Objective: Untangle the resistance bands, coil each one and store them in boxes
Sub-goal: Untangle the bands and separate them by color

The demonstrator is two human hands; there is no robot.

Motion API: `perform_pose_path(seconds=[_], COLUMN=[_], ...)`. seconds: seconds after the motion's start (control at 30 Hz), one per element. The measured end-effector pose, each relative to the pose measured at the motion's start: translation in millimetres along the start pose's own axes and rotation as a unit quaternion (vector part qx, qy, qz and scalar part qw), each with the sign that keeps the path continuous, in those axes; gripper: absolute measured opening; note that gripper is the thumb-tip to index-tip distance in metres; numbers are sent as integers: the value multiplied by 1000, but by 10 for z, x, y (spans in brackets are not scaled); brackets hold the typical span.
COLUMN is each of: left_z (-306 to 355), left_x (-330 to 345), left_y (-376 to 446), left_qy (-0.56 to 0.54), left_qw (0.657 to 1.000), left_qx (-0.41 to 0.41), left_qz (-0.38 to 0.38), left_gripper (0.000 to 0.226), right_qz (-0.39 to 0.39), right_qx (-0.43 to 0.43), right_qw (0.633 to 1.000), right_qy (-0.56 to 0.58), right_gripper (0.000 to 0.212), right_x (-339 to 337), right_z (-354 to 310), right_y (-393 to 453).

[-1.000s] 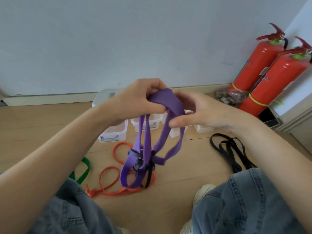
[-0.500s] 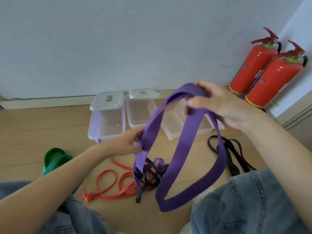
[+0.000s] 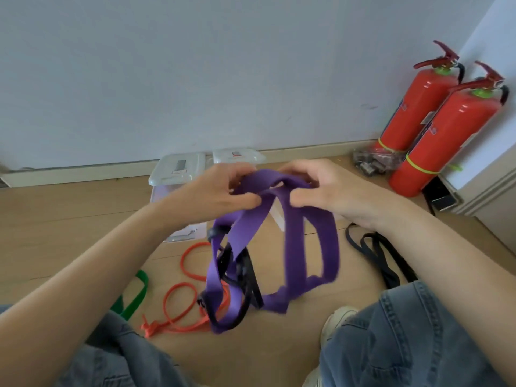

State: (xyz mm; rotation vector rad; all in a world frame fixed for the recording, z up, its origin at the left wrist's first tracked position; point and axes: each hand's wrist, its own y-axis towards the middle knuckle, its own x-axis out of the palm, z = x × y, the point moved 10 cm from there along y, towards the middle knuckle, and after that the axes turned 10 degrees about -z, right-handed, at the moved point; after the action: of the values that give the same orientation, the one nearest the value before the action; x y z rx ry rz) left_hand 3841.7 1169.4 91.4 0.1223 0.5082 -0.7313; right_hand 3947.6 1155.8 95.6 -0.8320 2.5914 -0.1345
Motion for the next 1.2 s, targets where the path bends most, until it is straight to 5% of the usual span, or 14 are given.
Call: perform_pose_path(seconds=[0.1, 0.23, 0.37, 0.4, 0.57, 0.63, 0.7, 0.77, 0.83, 0.9, 1.0, 1.1, 1.2], left_z=[-277, -787, -1156, -1117, -748, -475, -168, 111, 259, 319, 199, -26, -506], left_x=[234, 424, 576, 515, 89, -97, -314, -368, -249, -136, -230, -299, 44], left_y=[32, 27, -57, -42, 19, 5, -41, -78, -87, -64, -51, -71, 9], left_qy=[3, 67, 107, 66, -195, -254, -305, -249, -177, -167, -194, 15, 217], left_qw=[1000, 994, 987, 991, 976, 964, 946, 963, 982, 984, 979, 999, 973], left_qx=[-13, -62, -108, -109, -91, -42, 29, 63, 66, 67, 55, 40, -48], left_qz=[-9, -55, -60, -32, 37, 71, 103, 78, 26, 2, 21, 34, -55], left_gripper=[14, 45, 7, 17, 27, 16, 15, 15, 19, 20, 19, 5, 7], right_qz=[-2, 1, 49, 63, 158, 125, 25, -62, -106, -131, -73, 95, 103], right_qx=[49, -40, -140, -130, 94, 190, 273, 287, 189, 77, -14, -52, -133], right_qw=[994, 961, 913, 918, 982, 966, 907, 887, 946, 986, 997, 987, 951], right_qy=[95, 275, 380, 368, 47, -125, -318, -356, -241, -74, 23, 119, 260], right_gripper=[22, 24, 20, 19, 27, 26, 28, 54, 80, 62, 9, 20, 30], right_x=[70, -2, -395, -456, -638, -620, -486, -289, 5, 279, 235, -320, -455], right_z=[142, -28, -208, -168, 361, 543, 698, 797, 616, 333, 58, -13, -119], right_y=[47, 47, -69, -83, -121, -133, -144, -125, -29, 65, 150, 68, 48])
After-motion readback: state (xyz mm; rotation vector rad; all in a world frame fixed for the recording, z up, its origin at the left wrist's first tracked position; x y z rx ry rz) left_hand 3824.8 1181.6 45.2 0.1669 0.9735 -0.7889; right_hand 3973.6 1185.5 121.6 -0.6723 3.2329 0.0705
